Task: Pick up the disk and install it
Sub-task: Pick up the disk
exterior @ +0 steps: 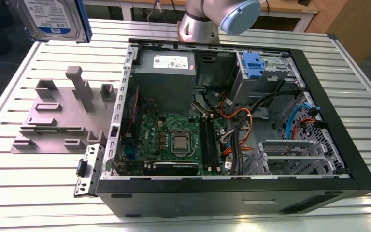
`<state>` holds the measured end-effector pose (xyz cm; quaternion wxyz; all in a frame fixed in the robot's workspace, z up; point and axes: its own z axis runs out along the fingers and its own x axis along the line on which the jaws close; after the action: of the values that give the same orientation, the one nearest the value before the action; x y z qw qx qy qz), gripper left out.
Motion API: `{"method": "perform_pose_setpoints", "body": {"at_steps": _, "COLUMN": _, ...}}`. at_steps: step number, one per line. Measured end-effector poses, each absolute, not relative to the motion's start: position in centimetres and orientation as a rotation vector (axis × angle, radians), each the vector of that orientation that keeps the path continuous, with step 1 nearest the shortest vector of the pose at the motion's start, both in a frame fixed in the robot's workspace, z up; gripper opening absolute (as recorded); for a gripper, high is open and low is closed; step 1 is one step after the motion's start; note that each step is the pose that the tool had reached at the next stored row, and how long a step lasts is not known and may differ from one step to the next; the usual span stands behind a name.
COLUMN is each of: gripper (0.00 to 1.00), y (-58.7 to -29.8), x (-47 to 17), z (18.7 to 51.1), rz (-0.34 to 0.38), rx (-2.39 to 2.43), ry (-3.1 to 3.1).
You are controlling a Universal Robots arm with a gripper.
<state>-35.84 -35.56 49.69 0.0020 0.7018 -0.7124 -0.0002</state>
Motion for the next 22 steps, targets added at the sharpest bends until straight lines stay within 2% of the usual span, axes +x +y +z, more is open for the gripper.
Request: {"method": "perform_pose_setpoints", "body": {"at_steps": 22, "gripper": 0.36, "y": -35.6, "x": -34.8, "z": 49.7, "rz": -0.001, "rx": 2.202, "ry": -2.235}}
